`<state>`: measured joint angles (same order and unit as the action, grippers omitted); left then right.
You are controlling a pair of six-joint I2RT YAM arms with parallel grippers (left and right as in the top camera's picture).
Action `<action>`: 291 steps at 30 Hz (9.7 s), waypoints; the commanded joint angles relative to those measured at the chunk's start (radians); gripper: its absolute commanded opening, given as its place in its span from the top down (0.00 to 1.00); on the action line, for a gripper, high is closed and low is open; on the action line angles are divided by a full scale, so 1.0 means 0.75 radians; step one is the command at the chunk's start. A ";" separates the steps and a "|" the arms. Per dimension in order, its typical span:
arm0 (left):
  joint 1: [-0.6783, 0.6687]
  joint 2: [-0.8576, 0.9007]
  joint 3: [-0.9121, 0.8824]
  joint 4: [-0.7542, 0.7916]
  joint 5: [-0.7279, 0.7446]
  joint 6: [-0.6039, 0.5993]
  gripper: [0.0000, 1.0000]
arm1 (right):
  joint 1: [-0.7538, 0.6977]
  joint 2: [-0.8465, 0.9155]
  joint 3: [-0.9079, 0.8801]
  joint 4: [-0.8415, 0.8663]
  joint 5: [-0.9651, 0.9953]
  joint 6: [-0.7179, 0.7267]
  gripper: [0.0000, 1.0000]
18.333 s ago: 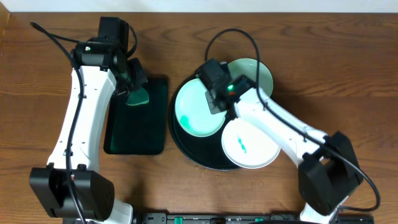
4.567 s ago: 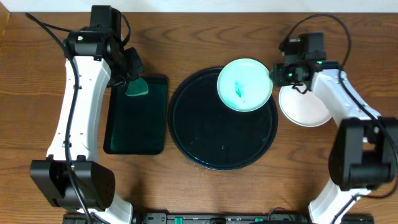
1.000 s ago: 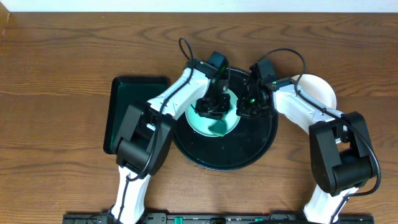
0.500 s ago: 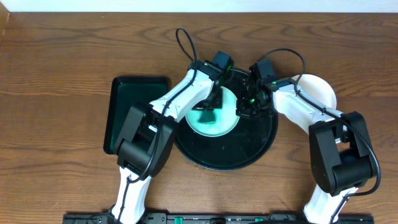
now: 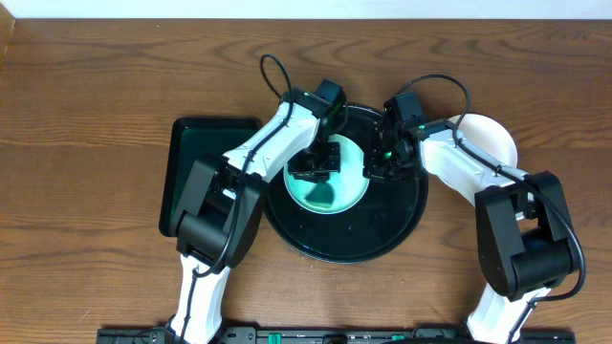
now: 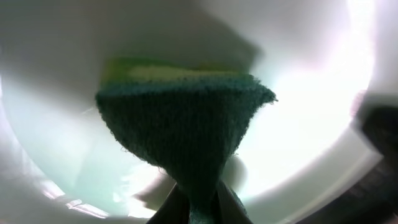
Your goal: Clean dirty plates on tray and stack at the side
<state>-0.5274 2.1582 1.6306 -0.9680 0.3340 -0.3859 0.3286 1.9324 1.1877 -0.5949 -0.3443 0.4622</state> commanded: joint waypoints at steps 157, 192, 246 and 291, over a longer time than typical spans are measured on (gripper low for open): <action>0.673 -0.486 -0.476 0.130 -0.448 0.339 0.93 | -0.479 -0.684 -0.059 -0.190 0.268 -0.370 0.32; 0.673 -1.162 -0.538 0.065 -0.469 0.269 0.25 | -0.445 -1.199 0.382 -0.671 0.075 -0.489 0.01; 0.673 -1.162 -0.538 0.065 -0.469 0.269 0.25 | -0.401 -2.498 -1.577 0.718 0.194 -0.729 0.01; 0.673 -2.617 -1.847 1.063 -0.421 0.350 0.25 | -0.401 -2.498 -1.577 0.718 0.194 -0.729 0.01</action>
<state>-0.0231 0.2707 0.3393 -0.2192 0.0170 -0.1486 0.0227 0.0631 0.0071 -0.0540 -0.1902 -0.0948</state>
